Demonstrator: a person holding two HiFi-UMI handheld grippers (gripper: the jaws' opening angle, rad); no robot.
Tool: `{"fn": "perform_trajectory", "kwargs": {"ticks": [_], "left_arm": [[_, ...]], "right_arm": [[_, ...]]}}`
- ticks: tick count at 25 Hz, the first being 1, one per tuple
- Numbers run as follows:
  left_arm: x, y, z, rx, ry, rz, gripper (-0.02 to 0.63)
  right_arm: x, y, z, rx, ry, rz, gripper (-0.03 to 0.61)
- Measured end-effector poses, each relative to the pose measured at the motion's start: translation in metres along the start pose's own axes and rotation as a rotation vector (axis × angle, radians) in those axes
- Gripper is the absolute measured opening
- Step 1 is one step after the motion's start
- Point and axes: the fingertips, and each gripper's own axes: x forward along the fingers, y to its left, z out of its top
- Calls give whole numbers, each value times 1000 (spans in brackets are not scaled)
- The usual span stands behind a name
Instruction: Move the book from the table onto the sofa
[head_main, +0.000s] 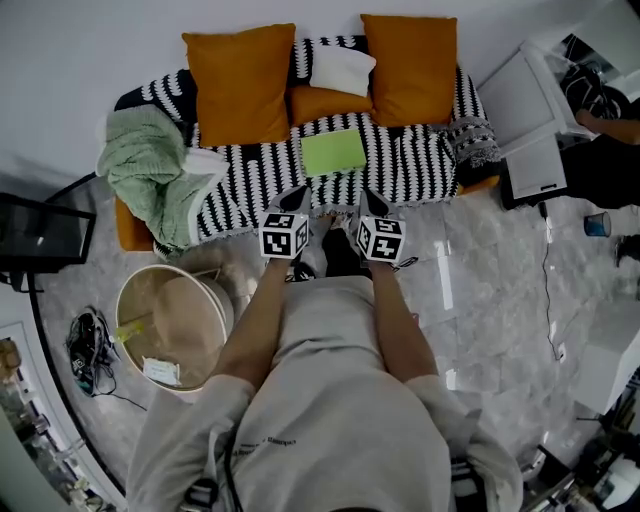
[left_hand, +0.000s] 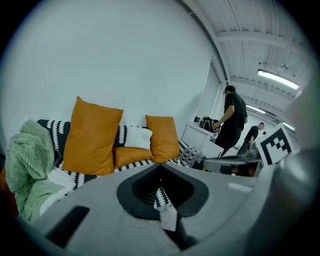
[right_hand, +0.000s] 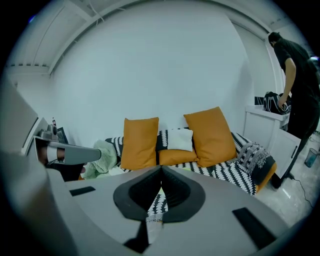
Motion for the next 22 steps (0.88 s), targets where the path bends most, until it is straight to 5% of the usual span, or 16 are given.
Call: {"fn": "perform_trajectory", "kwargs": {"ticks": [22], "left_arm": [[-3,-6,0,10,-13,-1,9]], "right_arm": [[-7,-5,-1,-31,-7,-18,6]]}}
